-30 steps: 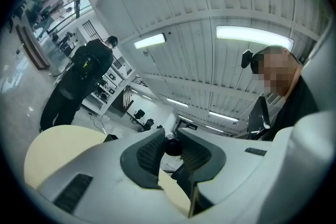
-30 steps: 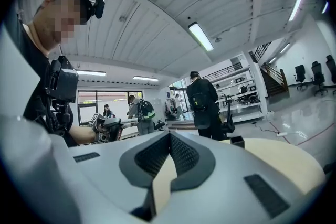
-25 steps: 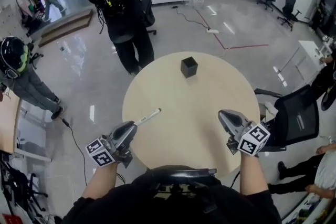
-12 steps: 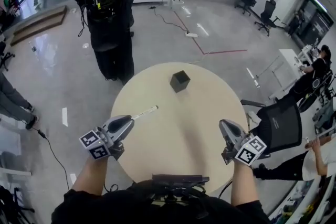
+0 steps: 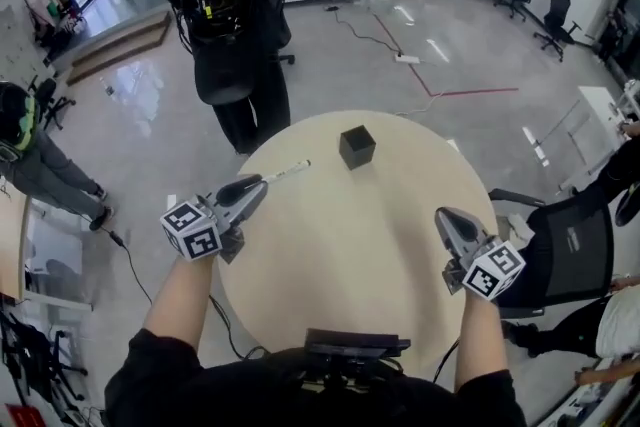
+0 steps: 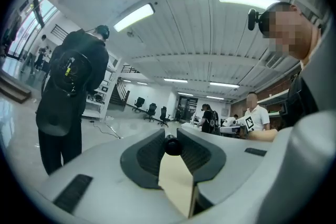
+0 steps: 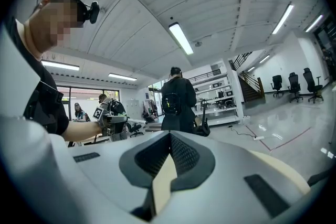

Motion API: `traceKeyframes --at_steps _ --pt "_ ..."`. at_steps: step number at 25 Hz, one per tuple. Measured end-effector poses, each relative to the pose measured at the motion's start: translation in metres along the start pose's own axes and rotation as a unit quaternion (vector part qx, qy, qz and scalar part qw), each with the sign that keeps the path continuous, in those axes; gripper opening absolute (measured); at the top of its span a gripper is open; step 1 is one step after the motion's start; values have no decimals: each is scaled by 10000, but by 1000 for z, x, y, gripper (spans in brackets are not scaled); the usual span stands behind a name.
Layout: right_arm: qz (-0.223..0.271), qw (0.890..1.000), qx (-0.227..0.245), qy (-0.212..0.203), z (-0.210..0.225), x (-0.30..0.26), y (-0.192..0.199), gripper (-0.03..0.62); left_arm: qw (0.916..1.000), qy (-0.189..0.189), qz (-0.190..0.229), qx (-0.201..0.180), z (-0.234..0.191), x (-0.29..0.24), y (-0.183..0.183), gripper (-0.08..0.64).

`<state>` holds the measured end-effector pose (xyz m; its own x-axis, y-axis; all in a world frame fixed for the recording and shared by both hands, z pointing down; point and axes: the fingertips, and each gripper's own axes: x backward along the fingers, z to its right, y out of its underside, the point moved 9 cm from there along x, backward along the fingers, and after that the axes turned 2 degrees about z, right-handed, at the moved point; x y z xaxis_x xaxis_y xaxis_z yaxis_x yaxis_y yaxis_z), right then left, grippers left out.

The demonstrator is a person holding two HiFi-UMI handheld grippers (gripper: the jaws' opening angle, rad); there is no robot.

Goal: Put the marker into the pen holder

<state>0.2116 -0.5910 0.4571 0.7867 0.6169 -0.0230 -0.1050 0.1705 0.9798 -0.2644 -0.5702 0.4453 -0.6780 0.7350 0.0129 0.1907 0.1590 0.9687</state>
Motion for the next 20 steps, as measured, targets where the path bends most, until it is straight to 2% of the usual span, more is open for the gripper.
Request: traceKeyframes --at_steps 4,9,16,20 --pt "-37 10000 -16 -68 16 -5 10 2 9986 90 -466 -251 -6 -46 -7 66" --pt "-18 10000 -4 35 25 -12 26 2 9923 95 -1149 -448 -39 -102 2 66" --pt "-75 9998 -100 179 47 -31 44 2 9785 4 -1908 -779 -85 -170 14 66" --pt "-123 9997 -102 197 63 -50 50 2 9680 51 -2321 -955 -105 -210 26 66"
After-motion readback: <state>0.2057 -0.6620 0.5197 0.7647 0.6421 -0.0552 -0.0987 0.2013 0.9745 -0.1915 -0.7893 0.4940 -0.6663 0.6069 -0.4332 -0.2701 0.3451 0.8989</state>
